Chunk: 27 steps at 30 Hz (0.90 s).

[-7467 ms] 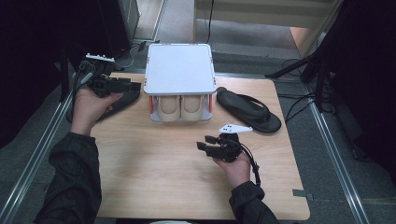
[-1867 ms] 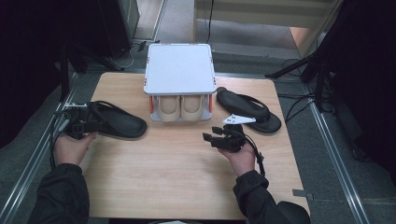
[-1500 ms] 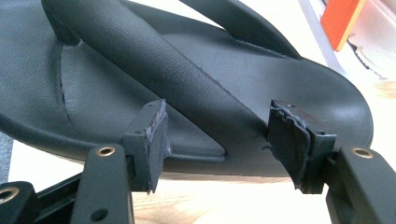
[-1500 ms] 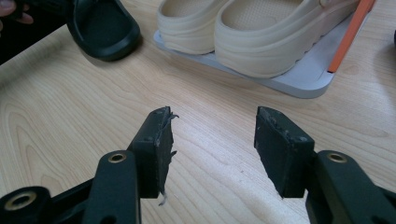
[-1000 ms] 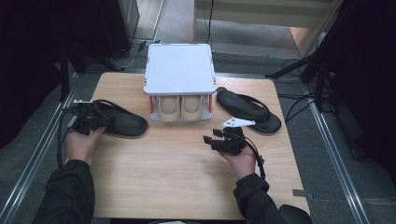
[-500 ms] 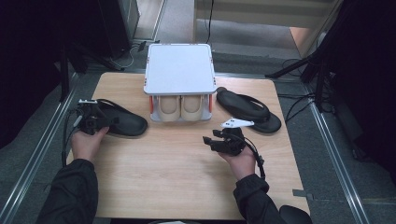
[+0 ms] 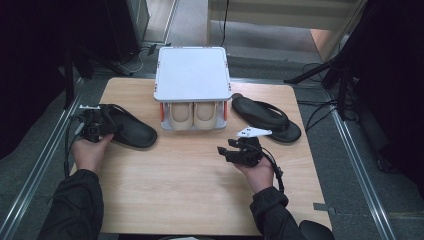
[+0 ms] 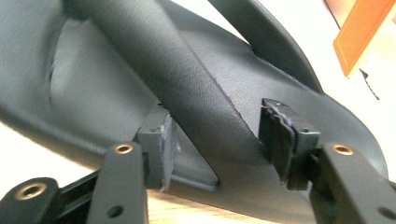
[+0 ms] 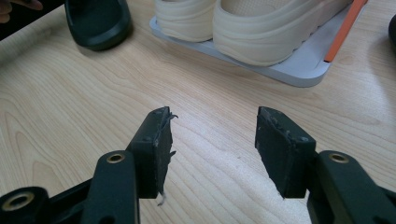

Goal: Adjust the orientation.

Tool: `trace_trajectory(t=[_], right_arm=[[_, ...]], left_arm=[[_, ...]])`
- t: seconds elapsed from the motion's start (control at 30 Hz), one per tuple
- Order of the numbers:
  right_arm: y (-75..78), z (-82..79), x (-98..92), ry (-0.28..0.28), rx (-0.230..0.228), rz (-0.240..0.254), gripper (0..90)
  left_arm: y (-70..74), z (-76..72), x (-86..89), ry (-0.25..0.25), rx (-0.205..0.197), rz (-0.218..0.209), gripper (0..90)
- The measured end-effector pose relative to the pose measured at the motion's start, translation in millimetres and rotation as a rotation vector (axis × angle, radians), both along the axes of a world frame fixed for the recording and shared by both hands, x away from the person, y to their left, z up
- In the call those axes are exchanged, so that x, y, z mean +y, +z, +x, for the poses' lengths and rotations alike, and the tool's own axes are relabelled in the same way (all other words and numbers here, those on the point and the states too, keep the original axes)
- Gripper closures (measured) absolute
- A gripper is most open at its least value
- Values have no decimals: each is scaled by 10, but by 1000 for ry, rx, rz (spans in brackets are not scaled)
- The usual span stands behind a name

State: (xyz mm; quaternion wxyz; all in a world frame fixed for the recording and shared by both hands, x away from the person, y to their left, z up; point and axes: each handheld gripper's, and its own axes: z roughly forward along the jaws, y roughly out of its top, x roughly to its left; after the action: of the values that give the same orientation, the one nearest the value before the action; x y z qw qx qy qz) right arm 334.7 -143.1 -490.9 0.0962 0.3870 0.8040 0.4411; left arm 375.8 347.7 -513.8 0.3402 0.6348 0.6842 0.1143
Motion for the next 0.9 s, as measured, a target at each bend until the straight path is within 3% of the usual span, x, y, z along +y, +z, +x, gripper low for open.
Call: trace_trajectory(t=[0.13, 0.4, 0.6, 0.7, 0.9], right_arm=[[2, -1, -1, 0, -2, -1, 466], [6, -2, -3, 0, -6, -1, 466], [10, -3, -7, 0, -9, -2, 466], [12, -2, -9, 0, -11, -2, 465], [20, 0, -20, -5, -13, 4, 465]], left_arm=[[12, -1, 27, 2, 8, -11, 540], [52, -14, 39, 7, -6, 18, 689], [87, -22, 69, 5, -12, 1, 696], [116, -34, 86, 13, -18, -29, 697], [206, -98, 116, 4, -31, -30, 699]])
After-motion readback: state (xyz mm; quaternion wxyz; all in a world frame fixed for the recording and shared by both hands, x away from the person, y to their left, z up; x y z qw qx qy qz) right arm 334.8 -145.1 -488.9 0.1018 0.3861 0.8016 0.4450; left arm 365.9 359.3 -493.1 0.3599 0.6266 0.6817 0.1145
